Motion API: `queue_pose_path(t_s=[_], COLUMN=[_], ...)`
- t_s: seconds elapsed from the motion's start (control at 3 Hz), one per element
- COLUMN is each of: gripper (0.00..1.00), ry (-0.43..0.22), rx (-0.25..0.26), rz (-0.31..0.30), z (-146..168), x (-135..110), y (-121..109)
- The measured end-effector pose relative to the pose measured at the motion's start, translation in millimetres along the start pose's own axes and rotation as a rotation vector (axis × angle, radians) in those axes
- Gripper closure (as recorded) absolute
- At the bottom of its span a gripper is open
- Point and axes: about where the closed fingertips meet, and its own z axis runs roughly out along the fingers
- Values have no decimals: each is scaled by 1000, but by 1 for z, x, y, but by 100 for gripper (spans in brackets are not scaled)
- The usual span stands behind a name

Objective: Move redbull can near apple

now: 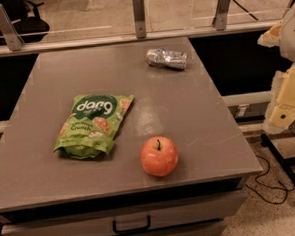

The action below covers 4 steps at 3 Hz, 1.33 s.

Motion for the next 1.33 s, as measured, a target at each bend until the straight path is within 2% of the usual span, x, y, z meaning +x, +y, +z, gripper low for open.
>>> queue_pose_path(t_s=[0.33,0.67,1.33], gripper=[0,0,0], ry=[0,-52,-236], rx=[0,36,139], rz=[0,-24,-12], z=[0,17,106], x=[0,-12,-69], y=[0,-23,-142])
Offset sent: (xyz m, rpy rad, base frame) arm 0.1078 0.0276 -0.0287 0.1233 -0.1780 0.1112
